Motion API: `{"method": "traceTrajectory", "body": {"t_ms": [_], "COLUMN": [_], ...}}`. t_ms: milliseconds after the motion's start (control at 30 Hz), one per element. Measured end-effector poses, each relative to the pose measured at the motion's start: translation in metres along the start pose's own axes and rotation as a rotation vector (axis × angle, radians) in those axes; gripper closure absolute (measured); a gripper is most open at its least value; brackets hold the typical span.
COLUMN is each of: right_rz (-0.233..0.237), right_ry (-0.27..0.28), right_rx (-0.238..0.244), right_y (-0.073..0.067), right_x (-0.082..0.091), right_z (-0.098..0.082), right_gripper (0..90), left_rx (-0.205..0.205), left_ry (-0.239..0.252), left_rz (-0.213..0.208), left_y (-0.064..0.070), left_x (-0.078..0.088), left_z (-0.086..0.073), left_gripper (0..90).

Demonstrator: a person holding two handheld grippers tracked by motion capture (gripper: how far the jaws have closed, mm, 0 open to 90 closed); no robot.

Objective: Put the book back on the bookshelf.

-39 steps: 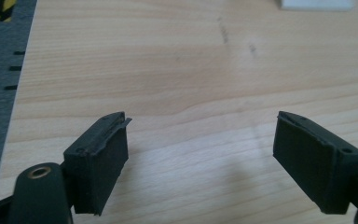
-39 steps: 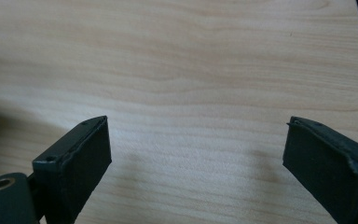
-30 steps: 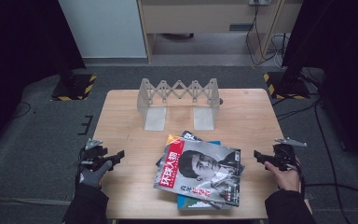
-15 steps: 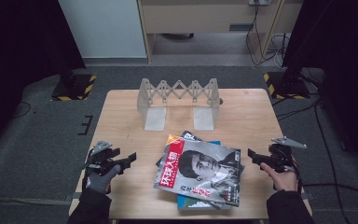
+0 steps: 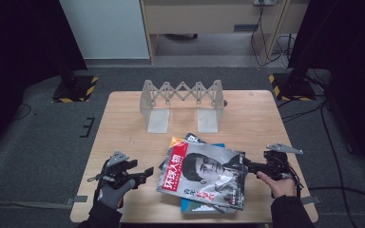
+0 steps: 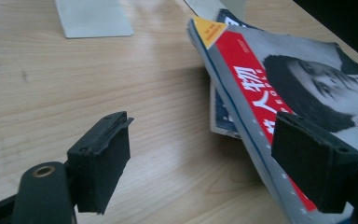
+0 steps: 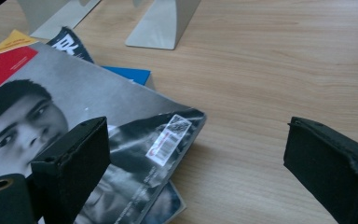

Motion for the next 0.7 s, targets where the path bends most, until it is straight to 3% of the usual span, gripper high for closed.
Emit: {"method": "traceTrajectory", "body": {"t_ms": [500, 700], "right_rz": [0.083, 0.095], "right_ry": [-0.022, -0.035], "right_rx": [0.050, 0.074], "right_y": [-0.036, -0.042], "right_x": [-0.009, -0.015], "right_z": [-0.010, -0.013], "right_gripper": [6.4, 6.0], "left_rx": [-0.018, -0.015], "left_ry": [-0.087, -0.133], "left_rz": [-0.056, -0.073], "left_y": [0.023, 0.029], "left_x": [-0.018, -0.027], "left_z": [-0.013, -0.018], "left_gripper": [19.6, 20.4]}}
Point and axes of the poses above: each handheld gripper's, and its own axes: x roughly backward along the jaws, z roughly out of its top, y roughly to its right, the point moved 3 cm from there along -x, roughly forward along the jaws, and after that the axes turned 6 degrees about x, right-handed, at the moved point
